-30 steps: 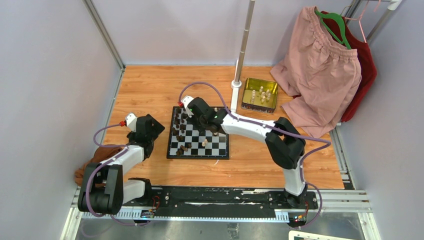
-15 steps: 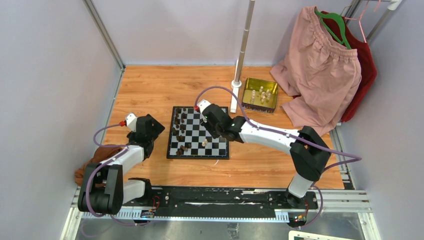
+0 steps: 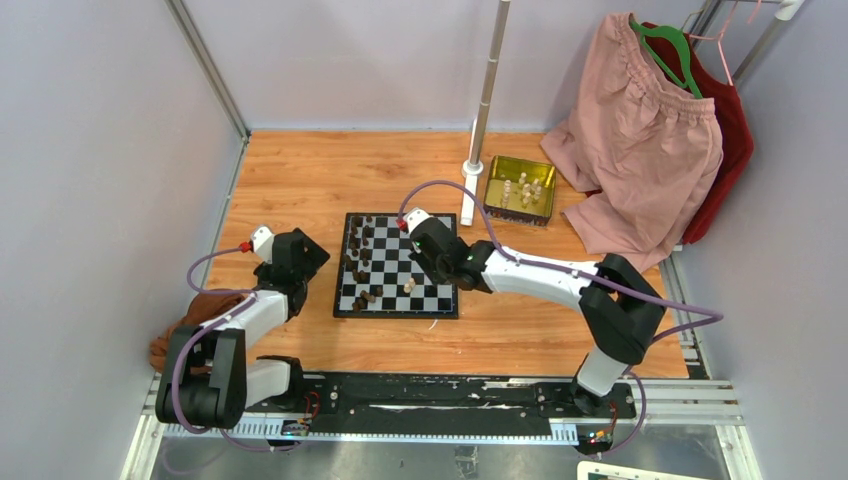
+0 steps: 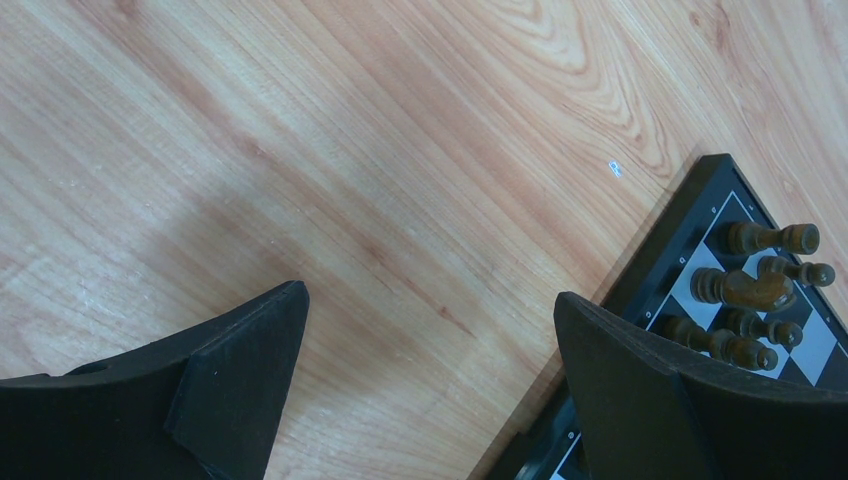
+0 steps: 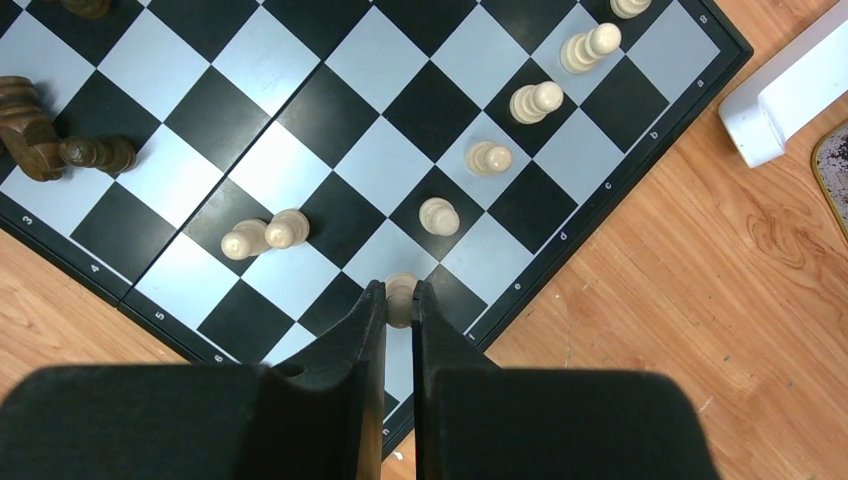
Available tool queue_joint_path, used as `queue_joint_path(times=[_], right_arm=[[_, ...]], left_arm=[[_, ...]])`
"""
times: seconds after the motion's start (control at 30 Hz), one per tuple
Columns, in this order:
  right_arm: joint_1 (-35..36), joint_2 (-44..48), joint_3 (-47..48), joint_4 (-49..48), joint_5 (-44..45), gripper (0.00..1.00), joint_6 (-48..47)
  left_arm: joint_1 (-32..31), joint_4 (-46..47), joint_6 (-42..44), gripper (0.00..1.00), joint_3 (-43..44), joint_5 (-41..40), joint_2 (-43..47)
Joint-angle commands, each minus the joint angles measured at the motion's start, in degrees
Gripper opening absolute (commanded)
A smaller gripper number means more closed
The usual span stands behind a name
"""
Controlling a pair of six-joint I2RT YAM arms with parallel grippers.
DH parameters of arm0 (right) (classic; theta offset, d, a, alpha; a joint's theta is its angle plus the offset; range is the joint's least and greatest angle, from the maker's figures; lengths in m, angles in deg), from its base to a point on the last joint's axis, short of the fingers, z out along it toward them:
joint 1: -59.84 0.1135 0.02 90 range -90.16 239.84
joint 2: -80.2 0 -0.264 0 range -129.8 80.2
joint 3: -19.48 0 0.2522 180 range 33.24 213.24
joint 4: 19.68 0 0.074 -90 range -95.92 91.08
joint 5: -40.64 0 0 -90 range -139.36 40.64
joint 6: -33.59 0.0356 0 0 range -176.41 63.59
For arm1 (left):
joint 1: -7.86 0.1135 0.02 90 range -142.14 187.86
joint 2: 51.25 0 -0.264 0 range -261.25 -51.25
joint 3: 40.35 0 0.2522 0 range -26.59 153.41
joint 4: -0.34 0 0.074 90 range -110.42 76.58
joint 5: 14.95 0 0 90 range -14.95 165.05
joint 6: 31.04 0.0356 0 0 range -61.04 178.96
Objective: Set up the chess pieces on the board
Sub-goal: Place the chess piece on the chessboard.
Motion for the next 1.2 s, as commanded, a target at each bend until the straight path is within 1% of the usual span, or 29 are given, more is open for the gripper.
queue_joint_path(times=[0.0, 0.67, 0.93, 1.0, 1.1, 1.13, 1.17], right_arm=[[0.1, -1.3, -0.7, -1.7, 0.8, 0.0, 1.3], [-0.7, -5.2, -0.3, -2.8, -1.1, 0.0, 2.0], [-0.8, -5.8, -0.4, -3.1, -1.4, 0.03, 2.3], [-0.8, -5.7, -0.4, -3.1, -1.4, 0.08, 2.4], [-0.8, -5.3, -0.5, -2.9, -1.3, 0.28, 2.3], [-0.8, -4.9, -0.6, -2.9, -1.1, 0.33, 2.4], [-0.8, -4.6, -0.6, -2.8, -0.9, 0.36, 2.4]], left_arm=[[-0.3, 1.2, 0.8, 1.0, 0.6, -0.2, -0.8], [-0.3, 1.2, 0.8, 1.0, 0.7, -0.1, -1.0], [-0.3, 1.2, 0.9, 1.0, 0.7, -0.1, -0.9], [-0.3, 1.2, 0.8, 1.0, 0.7, -0.1, -0.9], [-0.3, 1.1, 0.8, 1.0, 0.7, -0.1, -0.9], [-0.3, 1.1, 0.9, 1.0, 0.7, -0.1, -0.9], [-0.2, 1.1, 0.8, 1.0, 0.7, -0.1, -0.9]])
